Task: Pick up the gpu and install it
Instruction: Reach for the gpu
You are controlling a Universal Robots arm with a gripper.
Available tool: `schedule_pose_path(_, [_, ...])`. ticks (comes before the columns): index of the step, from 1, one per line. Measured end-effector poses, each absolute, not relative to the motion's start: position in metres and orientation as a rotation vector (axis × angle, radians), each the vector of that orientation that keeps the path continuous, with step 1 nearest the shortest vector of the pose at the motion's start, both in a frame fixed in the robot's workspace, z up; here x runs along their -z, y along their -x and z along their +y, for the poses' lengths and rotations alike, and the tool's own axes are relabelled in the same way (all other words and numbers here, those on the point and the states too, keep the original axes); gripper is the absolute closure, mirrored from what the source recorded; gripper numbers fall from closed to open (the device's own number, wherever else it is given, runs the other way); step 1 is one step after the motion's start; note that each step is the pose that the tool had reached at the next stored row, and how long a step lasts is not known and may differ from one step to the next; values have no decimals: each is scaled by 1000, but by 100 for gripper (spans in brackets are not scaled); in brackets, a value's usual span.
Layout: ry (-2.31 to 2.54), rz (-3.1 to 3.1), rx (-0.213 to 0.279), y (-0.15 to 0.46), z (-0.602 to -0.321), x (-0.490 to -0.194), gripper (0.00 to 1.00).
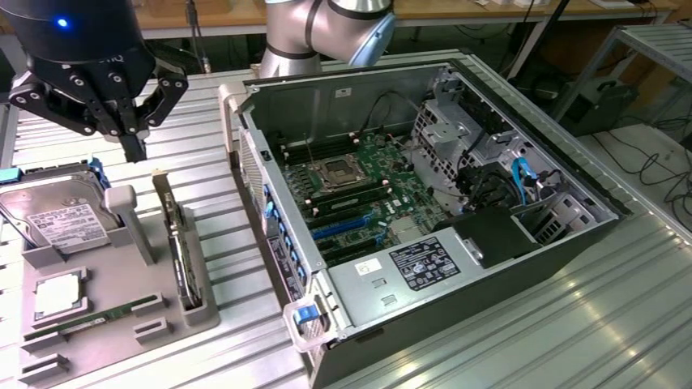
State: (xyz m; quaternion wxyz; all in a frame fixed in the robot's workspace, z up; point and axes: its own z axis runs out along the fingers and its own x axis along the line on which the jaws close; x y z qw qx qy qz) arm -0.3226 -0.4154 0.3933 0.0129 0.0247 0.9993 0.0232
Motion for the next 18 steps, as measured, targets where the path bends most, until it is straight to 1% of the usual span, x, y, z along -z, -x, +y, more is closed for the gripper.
schedule_pose_path(18, [-75,3114,-72,324,-416,-393,89])
